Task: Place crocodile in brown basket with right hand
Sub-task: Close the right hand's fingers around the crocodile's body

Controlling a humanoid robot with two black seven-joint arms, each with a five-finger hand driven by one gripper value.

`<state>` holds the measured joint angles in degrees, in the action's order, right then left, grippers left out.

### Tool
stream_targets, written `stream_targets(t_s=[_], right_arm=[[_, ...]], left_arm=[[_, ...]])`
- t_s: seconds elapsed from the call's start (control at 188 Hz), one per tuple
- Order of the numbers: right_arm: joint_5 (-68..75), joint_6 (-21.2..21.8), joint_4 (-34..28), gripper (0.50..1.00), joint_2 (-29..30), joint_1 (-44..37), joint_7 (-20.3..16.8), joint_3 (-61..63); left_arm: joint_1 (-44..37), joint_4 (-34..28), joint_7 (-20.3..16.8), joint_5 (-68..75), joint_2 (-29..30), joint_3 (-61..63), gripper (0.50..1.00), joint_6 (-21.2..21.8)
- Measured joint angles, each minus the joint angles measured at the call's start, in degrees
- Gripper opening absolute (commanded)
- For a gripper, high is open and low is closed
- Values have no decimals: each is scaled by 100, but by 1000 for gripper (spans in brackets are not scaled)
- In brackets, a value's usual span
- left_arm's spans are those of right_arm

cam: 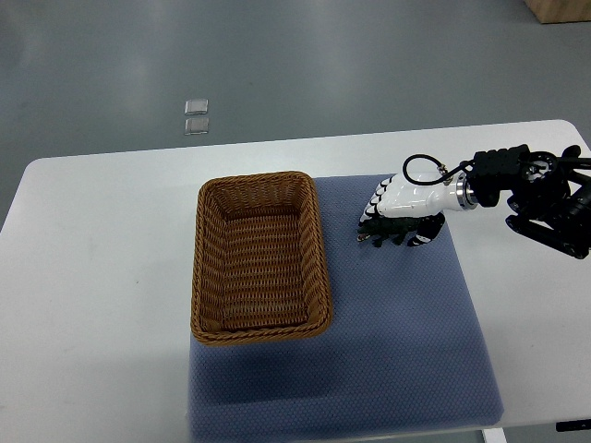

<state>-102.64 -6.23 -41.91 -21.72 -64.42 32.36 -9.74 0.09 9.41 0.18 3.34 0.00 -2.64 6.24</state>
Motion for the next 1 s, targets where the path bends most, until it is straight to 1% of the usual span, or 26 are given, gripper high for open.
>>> stream_targets(t_s=[0.08,0.187,0.293,0.549,0.571,0.597,0.603,0.608,0.613,0.619,0.624,0.629,0.645,0.651,0.677,0.704,0.747,0.773,0.821,0.869,0.923,1.003], right_arm=[[-38,-37,34,827,8,0,-1,-21],[-80,-96,89,803,16,0,-1,-35],[-88,-109,118,791,19,0,-1,-58],[-90,-115,140,723,43,-28,-1,-84],[-90,-115,140,713,47,-31,-1,-86],[-90,-115,141,676,51,-32,-1,-87],[-90,-115,142,676,52,-32,-1,-87],[-90,-115,142,662,53,-33,-1,-87],[-90,-115,142,662,53,-33,-2,-87],[-90,-115,142,650,54,-33,-2,-87],[-90,-115,143,650,55,-33,-3,-88],[-90,-115,143,637,55,-33,-3,-88],[-90,-115,144,627,57,-33,-4,-88],[-90,-115,144,617,58,-33,-5,-88],[-90,-115,147,605,59,-33,-9,-88],[-90,-115,153,582,61,-34,-12,-88],[-90,-115,164,574,62,-34,-15,-87],[-89,-115,170,554,62,-34,-15,-87],[-83,-117,178,539,62,-34,-17,-83],[-76,-131,181,511,61,-34,-19,-74],[-68,-167,182,500,47,-37,-19,-56],[-57,-248,174,500,-1,-46,-20,-14]], left_arm=[[0,0,0,0,0,0,1000,0],[0,0,0,0,0,0,1000,0],[0,0,0,0,0,0,1000,0],[0,0,0,0,0,0,1000,0],[0,0,0,0,0,0,1000,0],[0,0,0,0,0,0,1000,0],[0,0,0,0,0,0,1000,0],[0,0,0,0,0,0,1000,0],[0,0,0,0,0,0,1000,0],[0,0,0,0,0,0,1000,0],[0,0,0,0,0,0,1000,0],[0,0,0,0,0,0,1000,0],[0,0,0,0,0,0,1000,0],[0,0,0,0,0,0,1000,0],[0,0,0,0,0,0,1000,0],[0,0,0,0,0,0,1000,0],[0,0,0,0,0,0,1000,0],[0,0,0,0,0,0,1000,0],[0,0,0,0,0,0,1000,0],[0,0,0,0,0,0,1000,0],[0,0,0,0,0,0,1000,0],[0,0,0,0,0,0,1000,0]])
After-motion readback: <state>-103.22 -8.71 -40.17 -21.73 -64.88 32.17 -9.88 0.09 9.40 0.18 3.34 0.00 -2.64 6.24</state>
